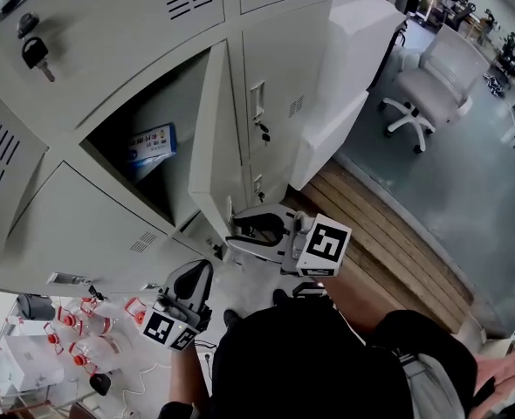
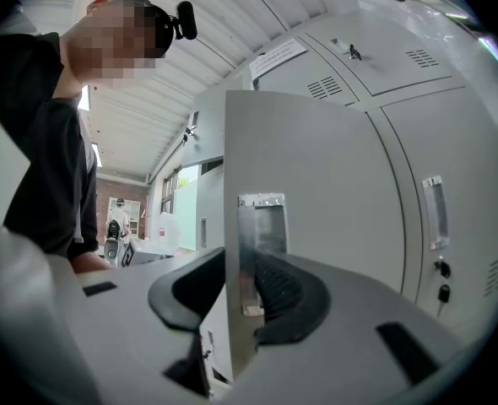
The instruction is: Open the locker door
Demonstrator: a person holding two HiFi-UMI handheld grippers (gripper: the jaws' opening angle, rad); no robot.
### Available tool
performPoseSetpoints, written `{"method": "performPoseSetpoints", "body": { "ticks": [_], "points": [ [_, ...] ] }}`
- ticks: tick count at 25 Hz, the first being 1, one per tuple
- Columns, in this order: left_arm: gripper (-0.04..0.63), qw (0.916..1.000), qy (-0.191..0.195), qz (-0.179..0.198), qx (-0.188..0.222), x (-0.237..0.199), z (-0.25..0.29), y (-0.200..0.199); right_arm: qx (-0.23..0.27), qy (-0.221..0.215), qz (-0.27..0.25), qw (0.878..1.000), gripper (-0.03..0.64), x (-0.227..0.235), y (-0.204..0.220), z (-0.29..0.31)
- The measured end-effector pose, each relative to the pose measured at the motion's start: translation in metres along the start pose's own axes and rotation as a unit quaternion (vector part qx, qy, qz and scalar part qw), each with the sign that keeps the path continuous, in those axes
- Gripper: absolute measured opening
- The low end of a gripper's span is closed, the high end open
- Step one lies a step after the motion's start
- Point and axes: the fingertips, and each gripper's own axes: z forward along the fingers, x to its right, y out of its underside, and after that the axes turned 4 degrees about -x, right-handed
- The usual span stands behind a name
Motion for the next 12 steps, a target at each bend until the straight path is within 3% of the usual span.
{"method": "performPoseSetpoints", "body": {
  "ticks": [12],
  "points": [
    [0.017,1.0,-0.006,0.005,-0.004,0.018,0.034,0.001,0.009,-0.042,-0.007,0.999,0.12,0.006,0.002,-0.042]
  ]
}}
